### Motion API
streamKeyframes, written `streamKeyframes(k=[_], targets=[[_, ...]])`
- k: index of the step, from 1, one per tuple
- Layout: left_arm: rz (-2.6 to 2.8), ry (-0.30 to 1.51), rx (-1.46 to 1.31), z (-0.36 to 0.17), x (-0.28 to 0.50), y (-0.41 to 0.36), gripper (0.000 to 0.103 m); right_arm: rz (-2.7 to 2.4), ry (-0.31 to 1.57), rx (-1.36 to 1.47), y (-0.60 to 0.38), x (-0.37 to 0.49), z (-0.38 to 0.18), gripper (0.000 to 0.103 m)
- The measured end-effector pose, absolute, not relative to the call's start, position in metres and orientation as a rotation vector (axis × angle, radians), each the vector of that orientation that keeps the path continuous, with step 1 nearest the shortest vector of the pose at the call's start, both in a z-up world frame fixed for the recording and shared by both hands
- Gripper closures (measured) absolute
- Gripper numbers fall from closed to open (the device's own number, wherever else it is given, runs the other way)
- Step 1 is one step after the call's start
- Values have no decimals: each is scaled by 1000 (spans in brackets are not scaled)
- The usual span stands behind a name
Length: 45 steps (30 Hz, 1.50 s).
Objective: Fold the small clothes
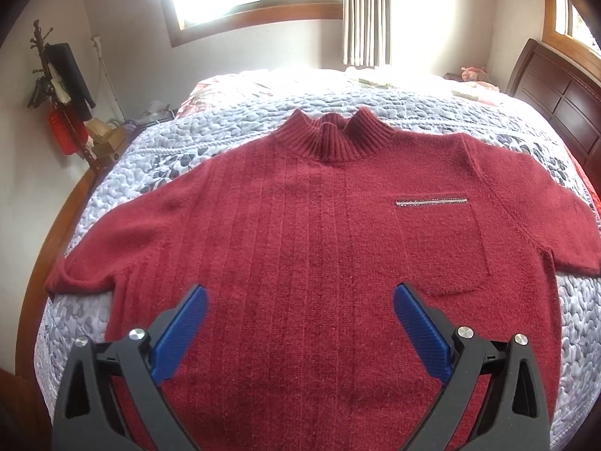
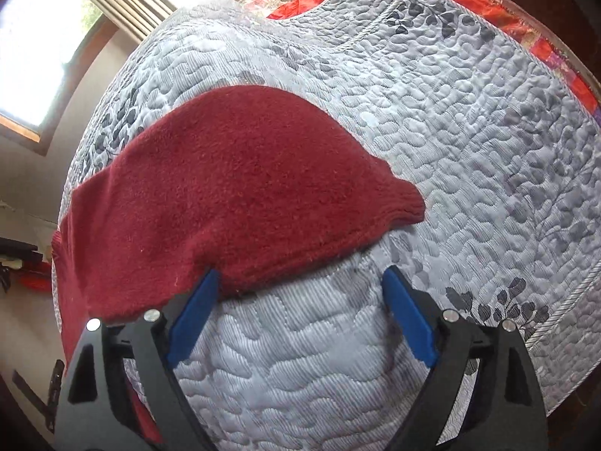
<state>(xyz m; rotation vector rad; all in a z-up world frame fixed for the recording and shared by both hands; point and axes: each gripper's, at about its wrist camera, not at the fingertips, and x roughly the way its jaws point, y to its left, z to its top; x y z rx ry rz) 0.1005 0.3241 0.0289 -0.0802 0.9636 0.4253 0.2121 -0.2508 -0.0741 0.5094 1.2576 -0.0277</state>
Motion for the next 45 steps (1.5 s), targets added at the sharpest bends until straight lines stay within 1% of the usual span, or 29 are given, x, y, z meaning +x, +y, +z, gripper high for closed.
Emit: streamKeyframes(k=[4,10,11,13,15,16,17,18,20,25,28,31,34,37,38,39,40,41,43,45], targets=[[465,963,-57,23,96,335,4,-4,1261,532,-252,218,-70,17],[469,967,-63,20,94,341,4,-9,1246,650,-266,234,-83,28],[468,968,-57,20,94,340,4,-11,1237,670,-269,235,-84,32],[467,969,-45,19,94,340,4,-20,1215,692,-274,237,-83,43],[468,970,-48,18,94,342,4,-18,1190,707,-278,238,-80,62],[467,972,-53,18,94,343,4,-19,1170,707,-279,238,-77,67],[467,974,-60,18,94,344,4,-20,1148,694,-279,237,-72,78],[468,975,-67,17,93,346,4,-25,1129,676,-278,236,-67,84],[472,977,-77,16,92,350,4,-33,1085,639,-273,234,-55,88],[488,981,-89,16,86,362,4,-4,912,433,-227,227,-6,88],[503,978,-94,17,81,370,4,85,838,284,-172,224,25,88],[514,977,-110,18,76,377,4,196,797,99,-97,220,46,88],[516,977,-125,19,72,382,4,288,791,-64,-18,216,45,88],[516,978,-127,18,70,384,4,389,842,-157,48,212,23,87],[514,981,-127,17,70,385,4,420,865,-180,67,210,14,85],[511,984,-126,17,70,385,4,454,892,-202,82,209,4,79],[506,987,-125,16,70,385,4,480,914,-220,95,205,-3,76],[501,988,-125,16,69,385,4,504,933,-235,105,201,-9,67],[490,989,-124,16,70,384,4,533,922,-244,111,189,-9,62],[466,988,-136,16,71,382,4,560,918,-217,102,178,-3,55]])
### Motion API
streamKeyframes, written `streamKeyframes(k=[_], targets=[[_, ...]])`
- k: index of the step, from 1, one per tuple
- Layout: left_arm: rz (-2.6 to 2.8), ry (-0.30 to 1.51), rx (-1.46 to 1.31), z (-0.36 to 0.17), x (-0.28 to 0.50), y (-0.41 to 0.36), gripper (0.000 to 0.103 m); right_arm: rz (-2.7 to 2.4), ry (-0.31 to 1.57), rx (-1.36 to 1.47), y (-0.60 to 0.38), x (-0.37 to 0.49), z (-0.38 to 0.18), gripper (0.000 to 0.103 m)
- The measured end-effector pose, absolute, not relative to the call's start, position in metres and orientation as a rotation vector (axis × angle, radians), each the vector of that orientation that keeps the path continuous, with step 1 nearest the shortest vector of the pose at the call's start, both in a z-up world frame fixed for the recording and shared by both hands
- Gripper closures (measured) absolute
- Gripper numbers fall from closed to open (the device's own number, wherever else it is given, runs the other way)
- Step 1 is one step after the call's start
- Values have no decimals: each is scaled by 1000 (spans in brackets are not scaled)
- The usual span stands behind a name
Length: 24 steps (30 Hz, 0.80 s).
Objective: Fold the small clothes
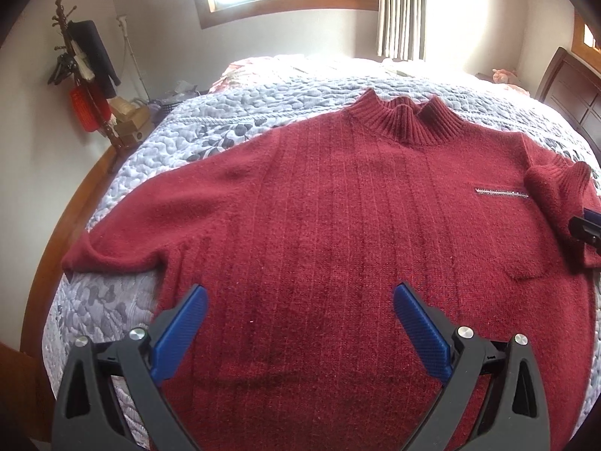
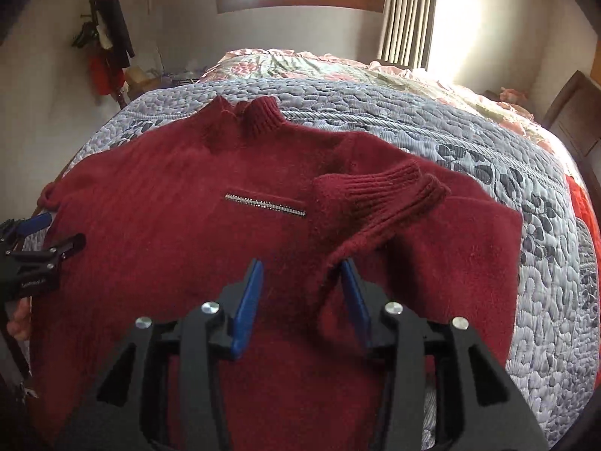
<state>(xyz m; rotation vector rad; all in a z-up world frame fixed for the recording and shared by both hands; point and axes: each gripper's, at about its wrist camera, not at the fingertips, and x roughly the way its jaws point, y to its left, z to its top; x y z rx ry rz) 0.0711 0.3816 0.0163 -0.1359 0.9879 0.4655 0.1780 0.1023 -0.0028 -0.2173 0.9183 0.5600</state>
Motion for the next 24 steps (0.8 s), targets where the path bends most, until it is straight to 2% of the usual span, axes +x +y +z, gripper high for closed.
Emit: streamKeyframes(k=[3,8,19,22,24], targets=[[404,983,-163,20,81,368,4,638,929,-95,68,171,13,53],[294,950,-91,34,121,305,4,398,902,-104,5,172,32,53],[152,965,170,29,238,147,6,238,975,-68,-82,174,5,53],[179,1028,227,7,261,136,25,240,979,-49,-91,172,0,53],[167,1077,203,-6,269,140,47,238,979,-32,-97,170,-3,53]])
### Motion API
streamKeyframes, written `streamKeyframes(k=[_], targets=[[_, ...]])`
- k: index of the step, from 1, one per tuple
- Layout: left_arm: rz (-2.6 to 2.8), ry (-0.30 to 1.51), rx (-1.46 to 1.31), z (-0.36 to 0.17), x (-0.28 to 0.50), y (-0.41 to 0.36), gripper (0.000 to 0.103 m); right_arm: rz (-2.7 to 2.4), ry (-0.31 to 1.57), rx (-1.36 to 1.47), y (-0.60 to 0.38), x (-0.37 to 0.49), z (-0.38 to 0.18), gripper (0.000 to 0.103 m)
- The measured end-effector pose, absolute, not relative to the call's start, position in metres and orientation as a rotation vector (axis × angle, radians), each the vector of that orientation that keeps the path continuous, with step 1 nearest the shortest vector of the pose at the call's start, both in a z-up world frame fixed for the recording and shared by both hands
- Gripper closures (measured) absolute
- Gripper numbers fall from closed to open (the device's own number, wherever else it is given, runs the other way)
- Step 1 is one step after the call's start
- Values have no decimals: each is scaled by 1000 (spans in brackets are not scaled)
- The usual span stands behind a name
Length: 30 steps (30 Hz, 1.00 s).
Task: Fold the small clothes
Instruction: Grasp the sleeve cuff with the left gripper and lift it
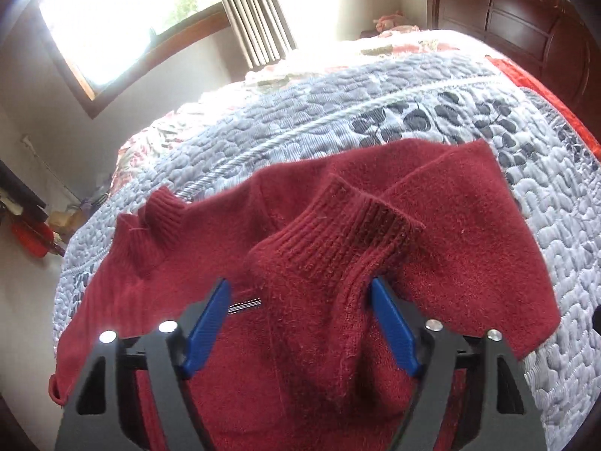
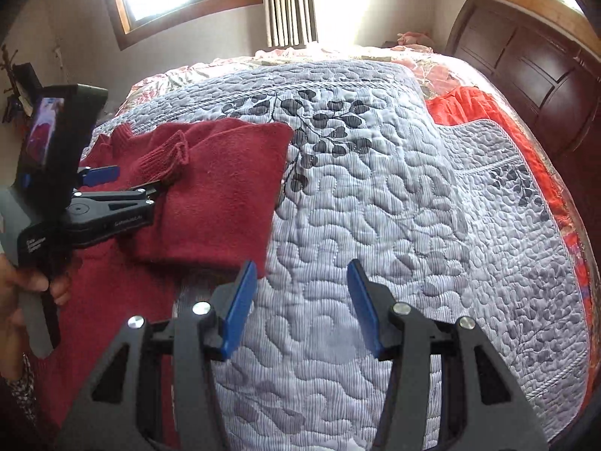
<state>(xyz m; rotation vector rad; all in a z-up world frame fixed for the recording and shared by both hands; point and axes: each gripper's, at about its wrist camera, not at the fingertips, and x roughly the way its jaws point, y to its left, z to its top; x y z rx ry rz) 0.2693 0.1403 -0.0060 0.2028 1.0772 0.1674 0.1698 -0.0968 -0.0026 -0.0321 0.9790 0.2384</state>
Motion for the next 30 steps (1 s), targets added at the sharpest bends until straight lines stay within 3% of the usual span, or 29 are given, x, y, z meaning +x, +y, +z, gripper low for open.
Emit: streamKeyframes(k=[1,3,5,18,30], targets=[[148,1084,157,-7,269,145,54,242,979,-23,-98,169,-3,53],[135,1068,63,-2,265,155,82,248,977,-14,-100,167,-4,53],[126,1041,0,8,257,167,87,250,978,-5,-101,166,-5,53],[281,799,-266,65,193,307,89,339,991,20,-58,175,-7,51],[388,855,-361,26,168,400,89,478,1123,54,14,210,-32,48]])
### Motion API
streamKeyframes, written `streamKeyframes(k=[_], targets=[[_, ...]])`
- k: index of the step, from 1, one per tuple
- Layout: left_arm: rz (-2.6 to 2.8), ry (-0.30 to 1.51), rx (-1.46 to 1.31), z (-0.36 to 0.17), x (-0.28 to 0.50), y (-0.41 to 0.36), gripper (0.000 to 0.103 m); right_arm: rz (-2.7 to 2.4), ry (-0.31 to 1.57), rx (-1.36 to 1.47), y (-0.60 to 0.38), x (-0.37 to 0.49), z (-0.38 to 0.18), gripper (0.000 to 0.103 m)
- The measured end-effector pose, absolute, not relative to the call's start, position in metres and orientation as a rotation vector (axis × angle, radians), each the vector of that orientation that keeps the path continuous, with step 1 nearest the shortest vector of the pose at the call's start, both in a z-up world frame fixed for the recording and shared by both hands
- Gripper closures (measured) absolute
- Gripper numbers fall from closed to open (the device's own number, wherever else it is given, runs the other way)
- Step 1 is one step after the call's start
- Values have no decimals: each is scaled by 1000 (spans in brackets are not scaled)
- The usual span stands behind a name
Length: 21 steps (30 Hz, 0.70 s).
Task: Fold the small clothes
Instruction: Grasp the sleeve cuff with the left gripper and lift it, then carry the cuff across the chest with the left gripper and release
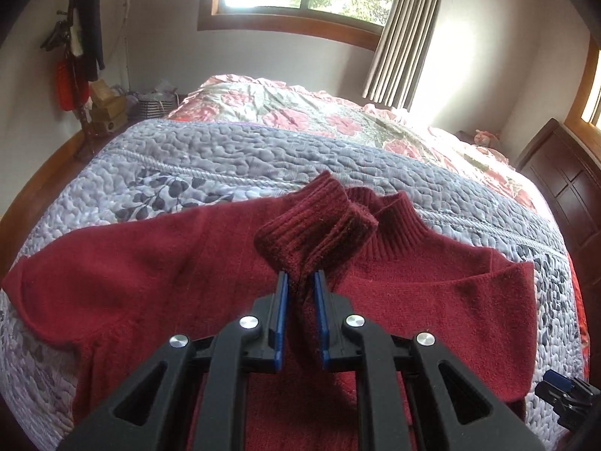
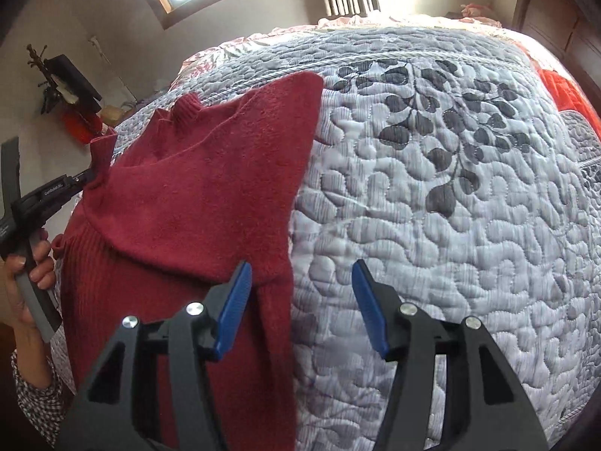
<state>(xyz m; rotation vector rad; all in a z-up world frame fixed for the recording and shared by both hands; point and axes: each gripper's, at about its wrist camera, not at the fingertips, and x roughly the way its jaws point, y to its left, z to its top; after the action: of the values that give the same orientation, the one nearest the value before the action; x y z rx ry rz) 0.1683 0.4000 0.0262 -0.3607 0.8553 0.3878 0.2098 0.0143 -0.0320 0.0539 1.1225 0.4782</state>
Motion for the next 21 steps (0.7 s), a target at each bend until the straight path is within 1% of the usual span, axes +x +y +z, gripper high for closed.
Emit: streamKeyframes(k=[2,3,4,5,6,7,9,11,14,16,18,19,20,21], targets=[[388,875,-366,17,166,402,89,498,1147,80,21,216,-39,48],[386,884,-369,12,166,402,88,511,1160,98,23,219,-42,50],[384,890,-376,8,165,404,88,521,1170,111,26,221,-45,54],[382,894,-387,4,164,406,87,536,1180,124,28,223,-49,71],[381,898,-402,1,162,408,85,552,1197,136,29,225,-53,78],[384,900,-417,-1,160,411,85,543,1197,132,30,224,-55,79],[409,894,-439,-3,153,421,79,533,1191,131,29,224,-57,83],[460,871,-452,-2,141,435,75,527,1194,180,19,224,-58,85],[540,852,-466,-4,120,460,75,529,1190,201,12,223,-57,84],[597,844,-452,-4,108,473,75,525,1187,150,17,220,-56,79],[598,832,-455,1,102,476,75,505,1169,117,22,216,-47,69],[578,825,-466,5,101,474,75,499,1147,102,24,214,-41,68],[558,824,-468,10,104,469,71,487,1120,85,26,212,-34,68],[541,834,-454,15,110,461,64,469,1097,70,28,210,-26,68]])
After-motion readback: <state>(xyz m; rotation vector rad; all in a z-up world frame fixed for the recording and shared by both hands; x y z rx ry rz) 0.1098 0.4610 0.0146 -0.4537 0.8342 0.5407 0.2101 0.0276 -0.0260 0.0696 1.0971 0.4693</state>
